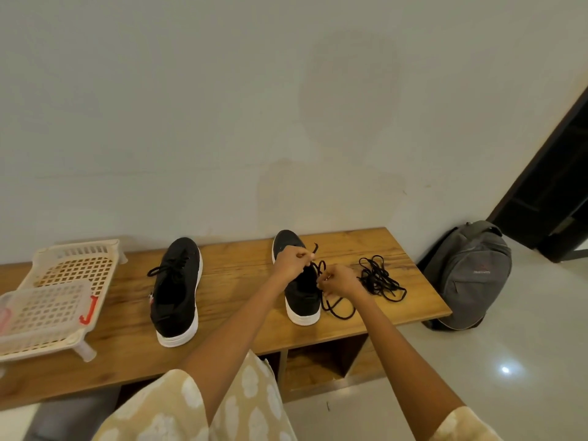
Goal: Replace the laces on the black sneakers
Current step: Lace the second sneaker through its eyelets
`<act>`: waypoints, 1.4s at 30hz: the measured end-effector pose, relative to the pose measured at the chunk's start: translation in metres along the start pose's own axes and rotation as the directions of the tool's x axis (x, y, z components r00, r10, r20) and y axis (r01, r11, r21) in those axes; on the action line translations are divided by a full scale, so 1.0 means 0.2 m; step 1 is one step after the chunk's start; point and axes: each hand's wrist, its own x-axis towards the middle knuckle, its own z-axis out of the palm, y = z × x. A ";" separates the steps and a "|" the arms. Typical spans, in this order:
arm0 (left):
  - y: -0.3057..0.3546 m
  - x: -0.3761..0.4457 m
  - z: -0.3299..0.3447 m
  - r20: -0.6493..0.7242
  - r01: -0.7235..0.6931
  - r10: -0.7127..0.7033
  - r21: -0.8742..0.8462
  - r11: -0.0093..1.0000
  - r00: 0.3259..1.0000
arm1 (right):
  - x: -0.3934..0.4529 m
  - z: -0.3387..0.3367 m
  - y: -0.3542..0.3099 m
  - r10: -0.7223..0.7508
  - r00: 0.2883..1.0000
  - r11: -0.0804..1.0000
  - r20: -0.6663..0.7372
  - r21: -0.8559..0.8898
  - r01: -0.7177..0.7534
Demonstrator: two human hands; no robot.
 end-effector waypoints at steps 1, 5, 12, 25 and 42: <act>0.01 -0.01 -0.01 -0.005 -0.014 0.014 -0.013 1.000 1.000 | -0.01 -0.01 0.00 0.010 1.000 1.000 -0.025 -0.001 -0.010; 0.08 -0.05 -0.01 0.020 -0.091 0.093 -0.057 0.994 0.995 | -0.04 -0.09 0.06 0.105 0.943 0.994 -0.315 0.022 -0.103; 0.19 -0.10 0.09 0.134 0.003 0.067 -0.465 0.885 0.989 | -0.04 -0.03 0.14 0.203 0.953 0.978 -0.224 0.001 -0.208; 0.12 -0.04 0.16 -0.059 -0.024 0.035 0.174 0.984 0.998 | -0.02 0.01 -0.12 0.027 0.950 0.800 -0.311 0.576 0.166; -0.35 -0.01 -0.06 -0.207 0.321 -0.295 0.104 0.941 0.933 | 0.10 0.27 -0.09 0.248 0.945 0.838 -0.213 0.536 -0.099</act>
